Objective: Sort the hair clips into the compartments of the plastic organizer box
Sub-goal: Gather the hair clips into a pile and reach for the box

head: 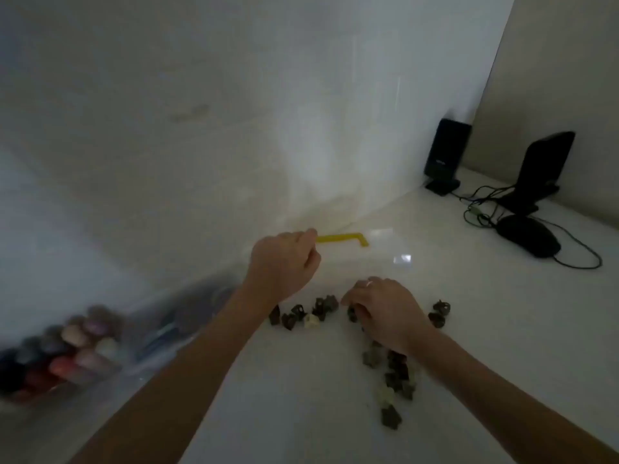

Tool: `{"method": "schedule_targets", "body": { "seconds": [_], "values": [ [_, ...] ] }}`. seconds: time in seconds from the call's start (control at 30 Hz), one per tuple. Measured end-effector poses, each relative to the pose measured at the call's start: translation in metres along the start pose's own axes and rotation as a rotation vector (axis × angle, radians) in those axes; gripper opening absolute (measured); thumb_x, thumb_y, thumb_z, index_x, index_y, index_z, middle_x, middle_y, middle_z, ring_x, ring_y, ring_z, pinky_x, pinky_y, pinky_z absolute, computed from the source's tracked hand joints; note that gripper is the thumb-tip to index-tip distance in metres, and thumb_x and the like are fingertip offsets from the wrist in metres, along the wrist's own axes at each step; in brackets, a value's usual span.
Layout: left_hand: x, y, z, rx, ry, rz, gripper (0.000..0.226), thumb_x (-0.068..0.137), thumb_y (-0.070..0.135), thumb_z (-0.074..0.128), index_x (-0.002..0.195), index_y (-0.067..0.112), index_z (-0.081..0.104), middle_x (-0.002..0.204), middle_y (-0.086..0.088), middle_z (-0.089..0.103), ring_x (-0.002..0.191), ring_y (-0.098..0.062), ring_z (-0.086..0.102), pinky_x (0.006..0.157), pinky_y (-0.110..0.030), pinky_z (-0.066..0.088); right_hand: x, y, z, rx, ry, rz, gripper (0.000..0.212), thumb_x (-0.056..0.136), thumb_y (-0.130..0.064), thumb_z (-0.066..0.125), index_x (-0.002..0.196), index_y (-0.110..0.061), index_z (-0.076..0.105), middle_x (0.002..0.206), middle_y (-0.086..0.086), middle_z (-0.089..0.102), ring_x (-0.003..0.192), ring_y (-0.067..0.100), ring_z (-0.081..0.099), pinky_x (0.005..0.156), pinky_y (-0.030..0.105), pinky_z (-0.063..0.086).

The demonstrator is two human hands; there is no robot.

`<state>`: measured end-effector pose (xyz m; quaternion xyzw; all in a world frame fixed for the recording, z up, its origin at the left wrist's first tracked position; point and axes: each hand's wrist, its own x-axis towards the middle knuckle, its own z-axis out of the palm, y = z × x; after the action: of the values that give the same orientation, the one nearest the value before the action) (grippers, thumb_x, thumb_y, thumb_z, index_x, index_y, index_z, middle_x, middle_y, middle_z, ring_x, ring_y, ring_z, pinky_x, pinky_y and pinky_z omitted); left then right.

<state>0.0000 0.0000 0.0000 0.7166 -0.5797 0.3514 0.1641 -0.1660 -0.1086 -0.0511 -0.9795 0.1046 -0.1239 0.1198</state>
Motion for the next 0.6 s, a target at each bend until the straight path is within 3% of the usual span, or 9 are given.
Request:
{"method": "schedule_targets", "body": {
  "seconds": [0.07,0.17,0.27,0.37,0.53,0.6],
  "values": [
    [-0.015,0.006,0.004,0.041,0.160,0.024,0.005,0.074,0.010,0.057,0.070,0.012,0.060,0.058,-0.001,0.055,0.059,-0.021,0.051,0.050,-0.028,0.037,-0.001,0.002,0.016,-0.086,0.120,-0.036,0.035,0.078,-0.015,0.043,0.096,-0.021,0.072,0.091,-0.002,0.072,0.076,0.023,0.064,0.061,0.031,0.048],
    [-0.043,0.026,0.012,-0.001,0.293,0.092,0.013,0.078,0.012,0.052,0.082,0.011,0.065,0.084,-0.003,0.068,0.089,-0.024,0.052,0.077,-0.035,0.041,-0.001,0.000,0.031,-0.240,0.171,-0.004,0.046,0.083,-0.031,0.025,0.093,-0.022,0.069,0.088,-0.002,0.070,0.080,0.024,0.063,0.067,0.033,0.045],
    [-0.074,0.055,0.032,-0.118,0.134,0.158,0.020,0.078,0.014,0.051,0.090,0.008,0.065,0.093,-0.007,0.068,0.096,-0.025,0.053,0.085,-0.035,0.040,-0.013,-0.009,0.040,-0.316,0.190,0.059,0.039,0.087,-0.034,0.031,0.085,-0.016,0.066,0.088,0.002,0.064,0.084,0.028,0.059,0.067,0.034,0.039],
    [-0.092,0.068,0.034,-0.209,-0.035,0.000,0.024,0.077,0.016,0.051,0.094,0.007,0.065,0.098,-0.009,0.068,0.098,-0.029,0.060,0.088,-0.033,0.037,-0.020,-0.013,0.032,-0.221,0.097,0.145,0.022,0.090,-0.029,0.047,0.099,-0.017,0.063,0.108,0.002,0.056,0.101,0.025,0.051,0.077,0.036,0.042],
    [-0.121,0.055,0.013,-0.263,-0.027,-0.201,0.021,0.076,0.016,0.052,0.091,0.008,0.064,0.096,-0.009,0.067,0.094,-0.029,0.058,0.083,-0.031,0.037,-0.046,0.006,0.012,-0.070,0.058,0.221,0.011,0.088,-0.017,0.056,0.090,-0.016,0.067,0.100,0.001,0.060,0.093,0.022,0.057,0.081,0.036,0.049],
    [-0.129,0.049,0.007,-0.279,-0.020,-0.303,0.021,0.077,0.016,0.052,0.092,0.007,0.064,0.097,-0.011,0.066,0.095,-0.030,0.057,0.086,-0.031,0.037,-0.058,0.009,0.006,0.009,0.142,0.228,0.012,0.090,-0.021,0.056,0.091,-0.019,0.068,0.096,-0.003,0.063,0.089,0.017,0.057,0.080,0.033,0.047]
  ]
}}
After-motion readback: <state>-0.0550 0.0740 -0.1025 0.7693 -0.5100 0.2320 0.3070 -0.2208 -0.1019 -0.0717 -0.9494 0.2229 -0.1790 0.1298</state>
